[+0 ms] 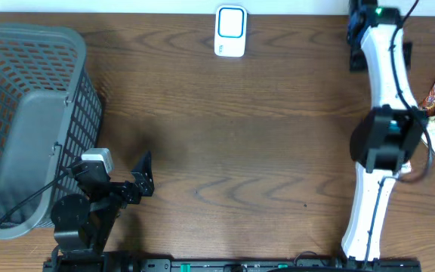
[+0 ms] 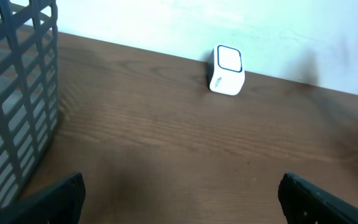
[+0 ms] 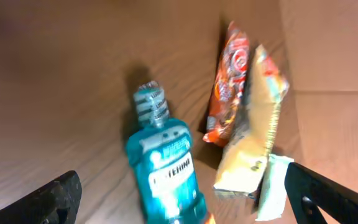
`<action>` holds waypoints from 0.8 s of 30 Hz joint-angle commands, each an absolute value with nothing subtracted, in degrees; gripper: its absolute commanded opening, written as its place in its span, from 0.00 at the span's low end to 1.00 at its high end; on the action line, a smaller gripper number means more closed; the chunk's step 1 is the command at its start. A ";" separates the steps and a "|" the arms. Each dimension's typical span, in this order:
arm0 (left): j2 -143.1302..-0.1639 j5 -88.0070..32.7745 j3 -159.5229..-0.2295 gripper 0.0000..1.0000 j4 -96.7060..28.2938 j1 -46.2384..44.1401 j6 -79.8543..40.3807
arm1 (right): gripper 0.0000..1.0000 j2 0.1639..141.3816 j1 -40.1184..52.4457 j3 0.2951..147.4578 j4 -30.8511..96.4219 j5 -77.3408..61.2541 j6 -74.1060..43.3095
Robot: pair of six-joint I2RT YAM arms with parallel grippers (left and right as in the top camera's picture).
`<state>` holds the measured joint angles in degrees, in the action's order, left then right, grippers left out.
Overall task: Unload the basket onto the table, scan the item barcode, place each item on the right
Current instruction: 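Carry the teal mouthwash bottle to the right edge and lower it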
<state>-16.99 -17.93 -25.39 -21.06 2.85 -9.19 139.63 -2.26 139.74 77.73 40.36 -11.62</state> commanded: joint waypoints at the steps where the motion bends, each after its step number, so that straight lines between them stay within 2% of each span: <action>1: -16.80 -18.44 -25.34 0.99 -20.97 2.72 -9.32 | 0.99 128.27 0.05 140.57 78.39 32.18 -13.23; 10: -16.80 -18.44 -25.34 0.99 -20.97 2.72 -9.32 | 0.99 106.76 3.64 140.57 84.03 12.14 -11.55; 24: -16.80 -18.44 -25.34 0.99 -20.97 2.72 -9.32 | 0.99 85.54 3.84 140.57 92.64 10.37 -11.55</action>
<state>-16.99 -17.91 -25.39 -21.04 2.85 -9.19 87.55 3.73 139.94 92.20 11.09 -11.73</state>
